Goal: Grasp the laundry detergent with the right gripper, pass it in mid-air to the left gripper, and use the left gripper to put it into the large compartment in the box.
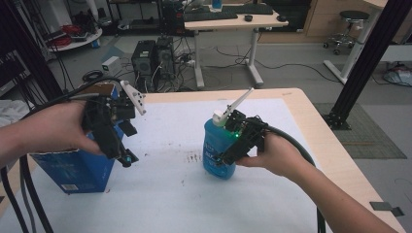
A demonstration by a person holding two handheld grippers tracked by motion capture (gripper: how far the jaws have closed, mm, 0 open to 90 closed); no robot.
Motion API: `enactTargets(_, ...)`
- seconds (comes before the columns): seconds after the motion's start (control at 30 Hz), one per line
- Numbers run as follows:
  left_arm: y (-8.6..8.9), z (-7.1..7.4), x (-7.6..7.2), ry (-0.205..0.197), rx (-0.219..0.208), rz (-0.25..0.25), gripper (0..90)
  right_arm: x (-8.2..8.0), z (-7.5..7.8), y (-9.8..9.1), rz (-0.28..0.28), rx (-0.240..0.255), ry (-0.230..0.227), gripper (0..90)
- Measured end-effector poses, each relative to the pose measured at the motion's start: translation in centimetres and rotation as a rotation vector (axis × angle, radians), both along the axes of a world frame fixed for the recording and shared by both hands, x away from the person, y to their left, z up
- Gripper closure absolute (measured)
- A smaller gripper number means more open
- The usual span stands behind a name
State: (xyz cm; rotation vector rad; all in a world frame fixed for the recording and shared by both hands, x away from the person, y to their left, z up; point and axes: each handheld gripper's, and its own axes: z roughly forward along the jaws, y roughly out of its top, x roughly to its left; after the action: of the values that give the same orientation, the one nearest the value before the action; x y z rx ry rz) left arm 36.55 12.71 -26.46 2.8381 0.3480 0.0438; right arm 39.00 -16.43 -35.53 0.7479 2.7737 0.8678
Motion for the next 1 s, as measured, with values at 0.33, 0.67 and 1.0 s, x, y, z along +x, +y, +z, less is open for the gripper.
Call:
enactTargets(0.33, 0.27, 0.03, -0.09, 0.0, -0.001, 0.009, 18.9, 0.05, -0.14, 0.23, 0.012, 0.002, -0.011, 19.4)
enactTargets(0.67, 0.22, -0.01, 0.02, 0.0, -0.001, 0.003, 18.9, -0.02, -0.14, 0.33, 0.003, 0.006, -0.019, 20.0)
enactTargets(1.0, 0.21, -0.05, 0.03, 0.001, 0.0, 0.004, 18.9, -0.01, -0.04, 0.25, 0.002, 0.029, -0.018, 28.0)
